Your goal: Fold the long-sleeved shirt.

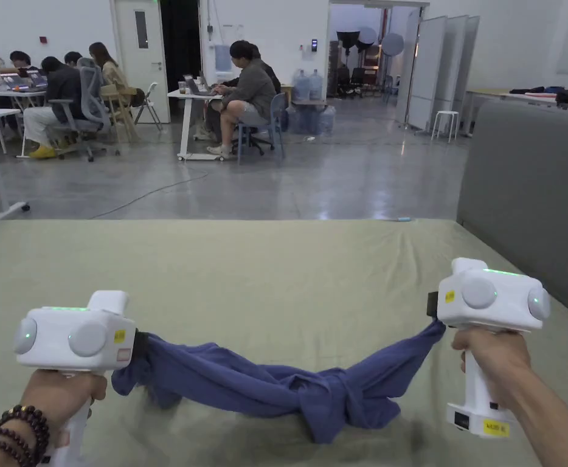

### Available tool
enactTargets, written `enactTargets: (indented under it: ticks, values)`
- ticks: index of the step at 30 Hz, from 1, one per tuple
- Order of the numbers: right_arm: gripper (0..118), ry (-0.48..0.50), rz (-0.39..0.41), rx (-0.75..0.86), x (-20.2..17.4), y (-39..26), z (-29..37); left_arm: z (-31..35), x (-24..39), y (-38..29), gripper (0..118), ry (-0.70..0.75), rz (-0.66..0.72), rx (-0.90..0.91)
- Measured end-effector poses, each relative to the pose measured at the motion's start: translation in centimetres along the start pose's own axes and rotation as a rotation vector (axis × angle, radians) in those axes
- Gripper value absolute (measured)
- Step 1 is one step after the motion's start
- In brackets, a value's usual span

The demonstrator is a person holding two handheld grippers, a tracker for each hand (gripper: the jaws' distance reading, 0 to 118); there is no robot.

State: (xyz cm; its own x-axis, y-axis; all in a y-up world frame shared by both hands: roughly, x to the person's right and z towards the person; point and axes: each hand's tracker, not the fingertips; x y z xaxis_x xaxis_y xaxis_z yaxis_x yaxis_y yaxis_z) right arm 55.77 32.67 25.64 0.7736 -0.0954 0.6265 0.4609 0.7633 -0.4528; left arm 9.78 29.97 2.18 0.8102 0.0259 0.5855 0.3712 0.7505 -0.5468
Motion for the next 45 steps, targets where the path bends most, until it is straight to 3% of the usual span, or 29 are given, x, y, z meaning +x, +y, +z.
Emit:
enactTargets:
  ticks: [6, 9, 17, 20, 22, 23, 24, 25, 26, 30, 32, 33, 34, 35, 36, 38, 41, 42, 44, 45]
  values:
    - [0, 0.038, 0.145, -0.073, 2.7, -6.8, 4.4, 4.4, -1.4, -7.1, 6, -0.065, 0.017, 0.018]
    - [0, 0.064, 0.208, -0.138, 3.9, -12.1, 7.9, 7.0, -1.0, -12.3, 6, -0.101, -0.05, 0.003]
    - [0, 0.01, 0.391, -0.318, 5.5, -22.1, 9.0, 9.3, -0.7, -23.2, 6, -0.129, -0.107, -0.055]
    - [0, 0.003, 0.351, -0.363, 6.2, -23.6, 8.0, 8.7, -1.8, -24.8, 6, -0.123, -0.055, -0.099]
    - [11, 0.026, 0.294, -0.36, 6.5, -23.7, 8.1, 9.0, -2.0, -25.0, 7, -0.138, -0.048, -0.095]
    - [34, 0.042, 0.255, -0.336, 6.7, -23.4, 8.7, 9.5, -2.1, -24.7, 13, -0.146, -0.047, -0.074]
    - [85, 0.058, 0.23, -0.322, 7.0, -23.1, 9.3, 9.9, -2.1, -24.3, 44, -0.154, -0.048, -0.069]
    - [114, 0.078, 0.213, -0.31, 7.1, -22.7, 9.9, 10.7, -1.9, -23.7, 86, -0.163, -0.047, -0.059]
    - [118, 0.077, 0.216, -0.307, 7.1, -22.4, 10.3, 11.5, -1.7, -23.2, 117, -0.171, -0.046, -0.048]
    - [118, 0.051, 0.227, -0.206, 6.5, -20.8, 12.7, 14.2, -0.7, -22.1, 117, -0.238, -0.06, 0.007]
    - [113, 0.045, 0.215, -0.197, 6.4, -20.3, 13.3, 14.6, -0.2, -21.4, 116, -0.179, -0.047, -0.008]
    - [93, 0.045, 0.213, -0.184, 6.1, -20.1, 13.5, 14.7, -0.3, -21.2, 107, -0.161, -0.035, -0.014]
    - [52, 0.047, 0.219, -0.184, 5.6, -19.9, 13.6, 15.0, -0.6, -20.3, 75, -0.14, -0.018, -0.012]
    - [0, 0.034, 0.222, -0.204, 5.4, -19.8, 13.1, 14.7, -0.7, -20.1, 17, -0.091, 0.009, -0.029]
    - [0, 0.046, 0.206, -0.202, 5.7, -20.0, 12.9, 14.7, -0.8, -19.9, 0, -0.063, 0.067, 0.001]
    - [0, 0.083, 0.249, -0.218, 5.4, -20.3, 12.8, 14.1, -2.0, -19.7, 0, -0.054, 0.145, -0.098]
    - [0, 0.098, 0.254, -0.217, 4.9, -20.7, 12.7, 13.8, -2.8, -20.1, 0, -0.075, 0.239, -0.108]
    - [0, 0.103, 0.253, -0.22, 5.0, -20.8, 12.6, 13.7, -2.4, -20.1, 14, -0.078, 0.258, -0.123]
    - [0, 0.111, 0.248, -0.227, 4.6, -20.9, 12.5, 12.8, -2.1, -20.6, 93, -0.042, 0.292, -0.237]
    - [0, 0.113, 0.25, -0.232, 4.7, -21.0, 12.4, 12.2, -1.8, -20.9, 117, -0.018, 0.283, -0.295]
